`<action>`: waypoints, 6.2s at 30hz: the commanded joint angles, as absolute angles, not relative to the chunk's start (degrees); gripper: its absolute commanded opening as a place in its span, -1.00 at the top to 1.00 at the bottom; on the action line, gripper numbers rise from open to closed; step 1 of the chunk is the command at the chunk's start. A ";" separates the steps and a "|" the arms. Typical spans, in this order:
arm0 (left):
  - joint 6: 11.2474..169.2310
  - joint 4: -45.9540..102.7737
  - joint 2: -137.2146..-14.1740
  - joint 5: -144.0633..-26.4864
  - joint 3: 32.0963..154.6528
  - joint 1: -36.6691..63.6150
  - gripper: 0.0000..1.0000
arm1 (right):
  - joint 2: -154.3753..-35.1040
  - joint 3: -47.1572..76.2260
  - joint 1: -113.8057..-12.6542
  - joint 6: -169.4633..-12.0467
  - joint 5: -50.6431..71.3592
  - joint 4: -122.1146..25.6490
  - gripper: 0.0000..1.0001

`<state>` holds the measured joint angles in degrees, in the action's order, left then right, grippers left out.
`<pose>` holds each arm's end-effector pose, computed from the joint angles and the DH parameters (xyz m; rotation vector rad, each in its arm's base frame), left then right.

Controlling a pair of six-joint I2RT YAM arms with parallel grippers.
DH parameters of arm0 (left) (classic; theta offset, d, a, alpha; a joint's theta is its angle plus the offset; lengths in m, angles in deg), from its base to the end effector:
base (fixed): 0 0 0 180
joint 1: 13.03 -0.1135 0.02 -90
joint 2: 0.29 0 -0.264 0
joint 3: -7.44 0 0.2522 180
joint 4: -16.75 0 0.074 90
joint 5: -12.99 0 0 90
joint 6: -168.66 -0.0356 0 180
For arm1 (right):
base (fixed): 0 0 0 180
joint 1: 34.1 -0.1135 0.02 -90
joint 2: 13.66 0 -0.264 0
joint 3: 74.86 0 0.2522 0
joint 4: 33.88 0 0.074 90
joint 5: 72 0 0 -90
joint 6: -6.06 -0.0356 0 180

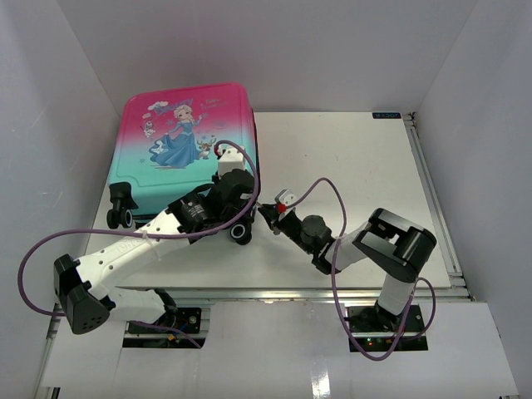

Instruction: Pack the luggage

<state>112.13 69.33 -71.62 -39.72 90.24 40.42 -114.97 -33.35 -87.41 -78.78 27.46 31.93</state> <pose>0.1720 -0.1958 0.3465 0.0471 2.1240 -0.1423 0.1882 0.2428 0.1658 -0.6066 1.3635 0.5611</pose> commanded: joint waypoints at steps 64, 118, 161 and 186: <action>102.07 76.00 -71.84 -43.64 108.74 18.38 -0.16 | -151.90 26.30 -51.96 -110.07 20.06 16.68 0.85; 73.03 66.63 -122.35 -65.80 142.13 28.83 0.32 | -105.82 -54.25 -79.37 -101.21 42.17 43.58 0.85; 109.99 90.75 -71.03 -30.20 106.44 12.08 0.12 | -111.62 -28.80 -56.43 -103.59 13.59 20.34 0.85; 117.13 38.89 -92.93 -84.91 95.05 -31.92 0.54 | -106.43 -36.33 -56.42 -102.89 9.52 21.75 0.85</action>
<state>116.05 49.06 -88.74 -79.35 91.91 -32.24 -108.92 -33.65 -57.79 -104.38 7.47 17.71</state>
